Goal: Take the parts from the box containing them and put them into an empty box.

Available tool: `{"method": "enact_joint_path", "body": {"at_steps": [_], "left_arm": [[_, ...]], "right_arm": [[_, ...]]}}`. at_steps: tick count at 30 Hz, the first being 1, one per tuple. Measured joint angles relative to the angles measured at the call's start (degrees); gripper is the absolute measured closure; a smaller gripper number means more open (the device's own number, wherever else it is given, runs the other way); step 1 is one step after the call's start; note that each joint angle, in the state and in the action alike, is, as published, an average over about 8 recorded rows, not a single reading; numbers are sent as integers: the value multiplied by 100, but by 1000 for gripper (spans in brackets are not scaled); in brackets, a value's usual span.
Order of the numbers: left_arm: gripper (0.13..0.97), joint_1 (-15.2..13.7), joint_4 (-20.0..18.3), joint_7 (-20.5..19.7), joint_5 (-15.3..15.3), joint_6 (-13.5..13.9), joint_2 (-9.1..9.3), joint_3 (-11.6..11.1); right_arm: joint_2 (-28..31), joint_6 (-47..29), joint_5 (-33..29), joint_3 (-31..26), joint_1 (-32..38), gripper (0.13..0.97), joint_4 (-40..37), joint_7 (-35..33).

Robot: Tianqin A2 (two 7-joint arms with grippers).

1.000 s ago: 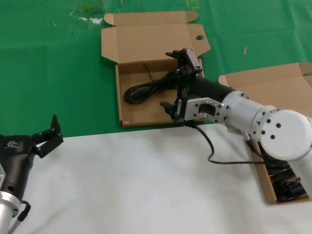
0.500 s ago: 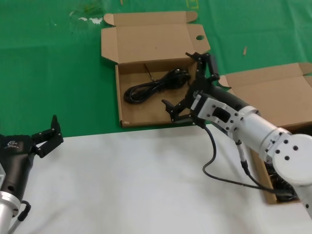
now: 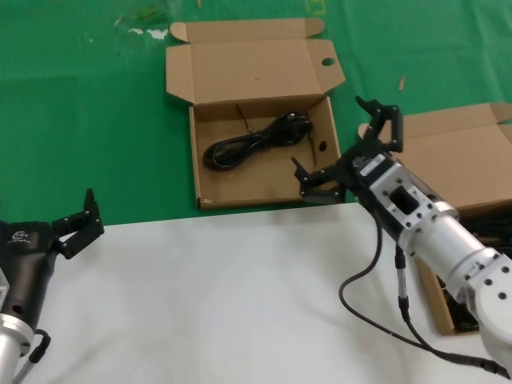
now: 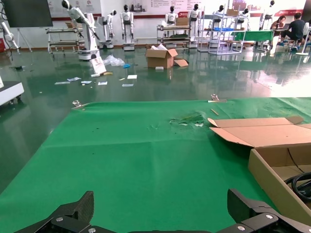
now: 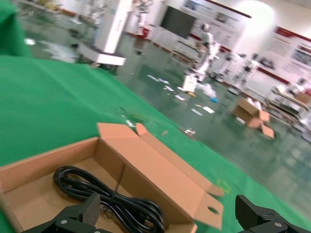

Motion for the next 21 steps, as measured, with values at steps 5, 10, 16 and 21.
{"method": "enact_joint_path", "body": {"at_steps": [5, 10, 16, 21], "left_arm": [[132, 0, 0, 0, 0, 0, 0, 0], [132, 0, 0, 1, 0, 0, 0, 0], [132, 0, 0, 3, -1, 0, 0, 0], [132, 0, 0, 2, -1, 0, 0, 0]], "right_arm": [[-22, 240, 327, 198, -311, 129, 164, 155], [-44, 481, 656, 400, -629, 129, 330, 312], [-70, 772, 1052, 639, -1008, 129, 528, 500], [-92, 1013, 1380, 839, -1322, 129, 692, 655]]}}
